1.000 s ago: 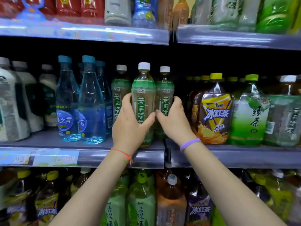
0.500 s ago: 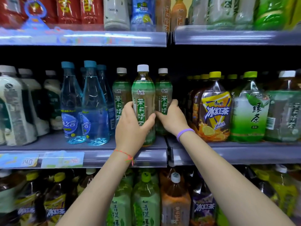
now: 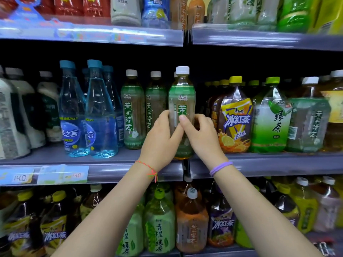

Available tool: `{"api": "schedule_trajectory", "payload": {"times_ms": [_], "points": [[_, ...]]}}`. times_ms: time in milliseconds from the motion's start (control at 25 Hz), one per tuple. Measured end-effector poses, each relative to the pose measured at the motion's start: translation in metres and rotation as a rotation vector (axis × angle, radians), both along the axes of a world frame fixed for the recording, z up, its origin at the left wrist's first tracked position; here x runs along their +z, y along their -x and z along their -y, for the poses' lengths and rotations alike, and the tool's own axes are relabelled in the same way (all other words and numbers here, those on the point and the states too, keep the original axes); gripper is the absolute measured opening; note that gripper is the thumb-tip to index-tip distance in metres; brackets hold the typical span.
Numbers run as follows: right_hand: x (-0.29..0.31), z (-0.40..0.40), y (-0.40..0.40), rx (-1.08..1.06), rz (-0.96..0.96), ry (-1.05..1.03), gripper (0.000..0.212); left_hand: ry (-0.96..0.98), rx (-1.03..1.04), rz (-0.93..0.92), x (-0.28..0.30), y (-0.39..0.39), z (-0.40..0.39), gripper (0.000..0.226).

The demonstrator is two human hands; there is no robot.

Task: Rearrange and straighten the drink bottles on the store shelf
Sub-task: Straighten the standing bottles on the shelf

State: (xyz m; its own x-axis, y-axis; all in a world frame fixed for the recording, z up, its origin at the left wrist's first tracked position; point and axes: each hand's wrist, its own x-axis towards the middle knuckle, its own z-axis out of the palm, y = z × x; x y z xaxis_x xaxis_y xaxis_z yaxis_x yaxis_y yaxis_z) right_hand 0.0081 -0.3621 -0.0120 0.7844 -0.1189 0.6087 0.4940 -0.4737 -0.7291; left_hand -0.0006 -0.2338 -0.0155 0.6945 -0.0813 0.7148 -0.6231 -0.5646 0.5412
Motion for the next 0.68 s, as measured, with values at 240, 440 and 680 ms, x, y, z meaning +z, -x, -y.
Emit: {"api": "schedule_trajectory", "payload": {"times_ms": [240, 440, 680], "points": [[-0.001, 0.0, -0.005, -0.004, -0.029, 0.004, 0.045, 0.018, 0.228, 0.144, -0.004, -0.013, -0.017, 0.047], [-0.006, -0.006, -0.008, 0.034, 0.005, -0.097, 0.04, -0.267, 0.557, 0.038, 0.015, -0.018, -0.013, 0.062], [-0.009, -0.005, -0.006, -0.01, -0.002, 0.018, 0.049, -0.304, 0.666, -0.093, 0.032, -0.037, -0.006, 0.077]]}}
